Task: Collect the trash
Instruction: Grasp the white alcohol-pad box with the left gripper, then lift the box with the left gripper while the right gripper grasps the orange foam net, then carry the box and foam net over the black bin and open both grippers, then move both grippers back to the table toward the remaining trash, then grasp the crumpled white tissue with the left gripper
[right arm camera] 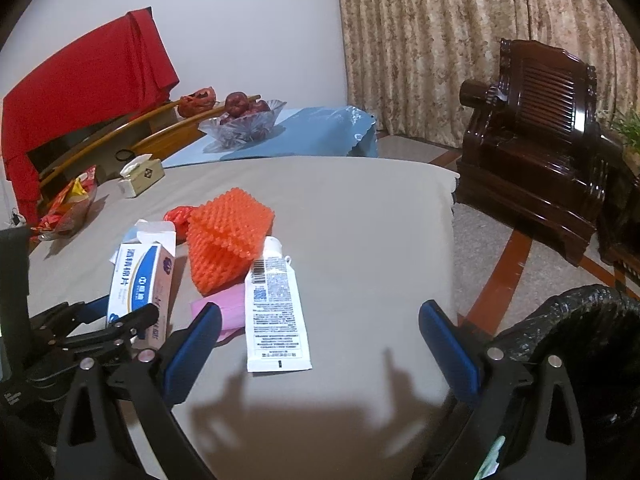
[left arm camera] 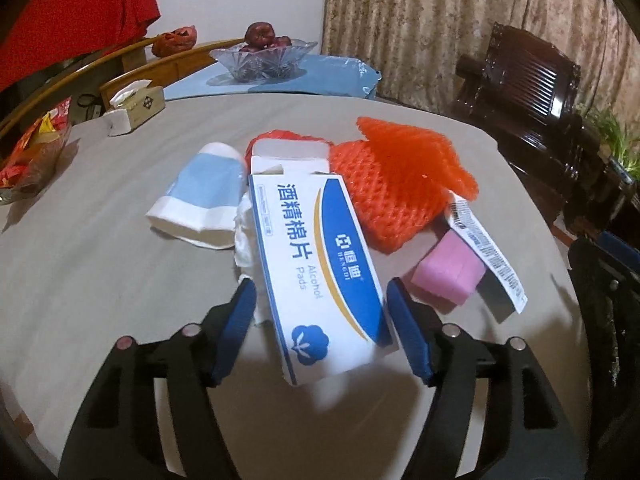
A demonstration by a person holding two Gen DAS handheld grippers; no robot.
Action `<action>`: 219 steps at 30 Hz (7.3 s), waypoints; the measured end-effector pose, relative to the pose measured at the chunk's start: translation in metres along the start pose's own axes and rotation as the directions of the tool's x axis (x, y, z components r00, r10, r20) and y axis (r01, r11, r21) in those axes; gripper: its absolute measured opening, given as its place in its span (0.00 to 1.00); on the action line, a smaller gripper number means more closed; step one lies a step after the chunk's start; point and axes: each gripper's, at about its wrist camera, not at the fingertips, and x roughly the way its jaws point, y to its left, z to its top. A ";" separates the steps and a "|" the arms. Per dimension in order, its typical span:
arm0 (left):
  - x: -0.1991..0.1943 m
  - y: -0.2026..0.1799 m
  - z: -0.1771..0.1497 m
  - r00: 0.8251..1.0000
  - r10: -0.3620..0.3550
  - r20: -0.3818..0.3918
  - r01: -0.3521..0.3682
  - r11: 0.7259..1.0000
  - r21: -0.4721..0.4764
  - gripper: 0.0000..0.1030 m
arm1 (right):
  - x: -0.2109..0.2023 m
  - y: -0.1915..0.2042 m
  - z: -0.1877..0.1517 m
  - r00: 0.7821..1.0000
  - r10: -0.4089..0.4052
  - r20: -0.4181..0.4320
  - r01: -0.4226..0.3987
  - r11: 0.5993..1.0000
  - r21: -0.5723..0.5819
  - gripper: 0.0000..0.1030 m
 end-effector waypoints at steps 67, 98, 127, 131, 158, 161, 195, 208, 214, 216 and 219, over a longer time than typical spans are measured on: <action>-0.018 0.026 0.030 0.989 -0.061 0.132 0.070 0.995 -0.067 0.29 | 0.095 0.069 0.044 0.993 0.096 -0.074 -0.106 0.984 -0.145 0.56; -0.096 -0.034 0.032 0.968 -0.160 0.194 0.159 0.987 0.024 0.29 | -0.053 0.021 0.043 0.987 0.133 0.086 -0.131 0.991 -0.030 0.11; -0.128 -0.224 -0.033 0.882 -0.469 0.047 0.435 0.849 0.300 0.29 | -0.198 -0.126 -0.053 0.974 -0.214 0.076 0.198 0.964 0.176 0.11; -0.123 -0.246 -0.042 0.871 -0.490 0.025 0.456 0.827 0.329 0.29 | -0.205 -0.143 -0.066 0.967 -0.249 0.059 0.232 0.951 0.202 0.11; -0.105 -0.259 -0.049 0.878 -0.479 -0.002 0.450 0.824 0.345 0.77 | -0.212 -0.164 -0.092 0.943 -0.332 0.002 0.323 0.919 0.227 0.94; -0.111 -0.230 -0.042 0.898 -0.437 0.044 0.403 0.859 0.315 0.84 | -0.208 -0.154 -0.084 0.952 -0.306 0.022 0.294 0.929 0.223 0.94; -0.039 0.021 0.013 0.993 0.005 0.115 -0.003 1.000 -0.021 0.77 | -0.016 0.011 0.012 1.000 -0.012 0.024 0.012 1.000 0.008 0.94; 0.027 0.032 0.022 1.000 0.003 0.015 -0.002 0.999 -0.053 0.61 | 0.039 0.027 0.012 0.998 0.024 -0.059 -0.026 0.999 -0.039 0.84; 0.041 0.034 0.024 0.998 -0.052 -0.034 0.049 0.996 -0.069 0.25 | 0.052 0.039 0.012 0.994 0.070 -0.089 -0.076 0.995 -0.062 0.73; 0.037 0.038 0.023 0.998 -0.063 -0.024 0.061 0.995 -0.084 0.20 | 0.056 0.046 0.011 0.992 0.084 -0.098 -0.091 0.993 -0.074 0.70; 0.029 0.040 0.020 0.998 -0.066 -0.011 0.065 0.995 -0.080 0.19 | 0.059 0.054 0.008 0.988 0.104 -0.111 -0.113 0.990 -0.084 0.66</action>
